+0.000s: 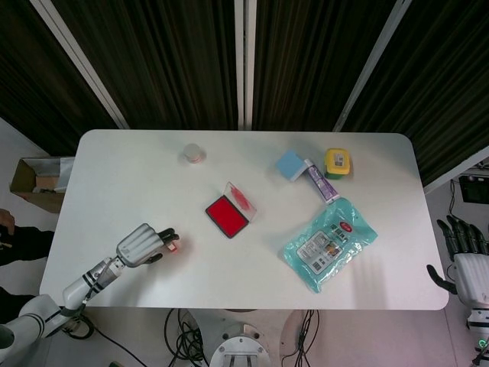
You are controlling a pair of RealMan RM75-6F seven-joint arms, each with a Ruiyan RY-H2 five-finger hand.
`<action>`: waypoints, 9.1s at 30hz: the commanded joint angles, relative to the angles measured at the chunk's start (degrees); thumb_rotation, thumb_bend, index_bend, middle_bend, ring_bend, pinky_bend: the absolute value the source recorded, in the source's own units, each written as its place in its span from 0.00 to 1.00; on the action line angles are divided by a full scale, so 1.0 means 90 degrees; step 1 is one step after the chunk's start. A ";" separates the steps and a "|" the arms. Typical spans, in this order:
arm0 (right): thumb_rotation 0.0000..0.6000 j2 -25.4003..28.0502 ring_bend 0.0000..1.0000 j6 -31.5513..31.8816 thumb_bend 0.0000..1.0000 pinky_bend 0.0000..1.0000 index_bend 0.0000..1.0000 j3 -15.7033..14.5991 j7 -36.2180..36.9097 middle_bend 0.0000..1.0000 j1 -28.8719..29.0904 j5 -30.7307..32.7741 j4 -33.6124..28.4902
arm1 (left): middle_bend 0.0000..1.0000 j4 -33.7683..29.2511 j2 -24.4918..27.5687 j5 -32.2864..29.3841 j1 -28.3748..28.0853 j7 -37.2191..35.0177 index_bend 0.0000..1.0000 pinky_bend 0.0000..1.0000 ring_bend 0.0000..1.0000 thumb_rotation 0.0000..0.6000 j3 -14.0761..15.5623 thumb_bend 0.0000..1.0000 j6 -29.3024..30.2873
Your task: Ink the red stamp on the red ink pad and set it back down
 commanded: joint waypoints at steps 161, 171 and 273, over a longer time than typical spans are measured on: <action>1.00 -0.0012 0.00 -0.0374 0.19 0.00 0.00 0.0012 0.0018 0.00 0.0089 0.0271 0.0104 | 0.60 -0.2620 0.1133 -0.2053 -0.0996 0.0008 0.60 0.99 1.00 1.00 -0.0136 0.42 -0.2148; 1.00 0.0020 0.00 -0.0385 0.19 0.00 0.00 0.0036 -0.0134 0.00 0.0088 0.0343 0.0005 | 0.59 -0.2074 0.0793 -0.1936 -0.1012 -0.0360 0.60 0.99 1.00 1.00 -0.0117 0.42 -0.2346; 1.00 0.0011 0.00 -0.0423 0.20 0.00 0.00 0.0004 -0.0194 0.00 0.0090 0.0379 -0.0076 | 0.45 -0.4146 0.2796 -0.1655 0.1083 0.0660 0.37 0.63 0.46 0.87 -0.0629 0.29 0.2074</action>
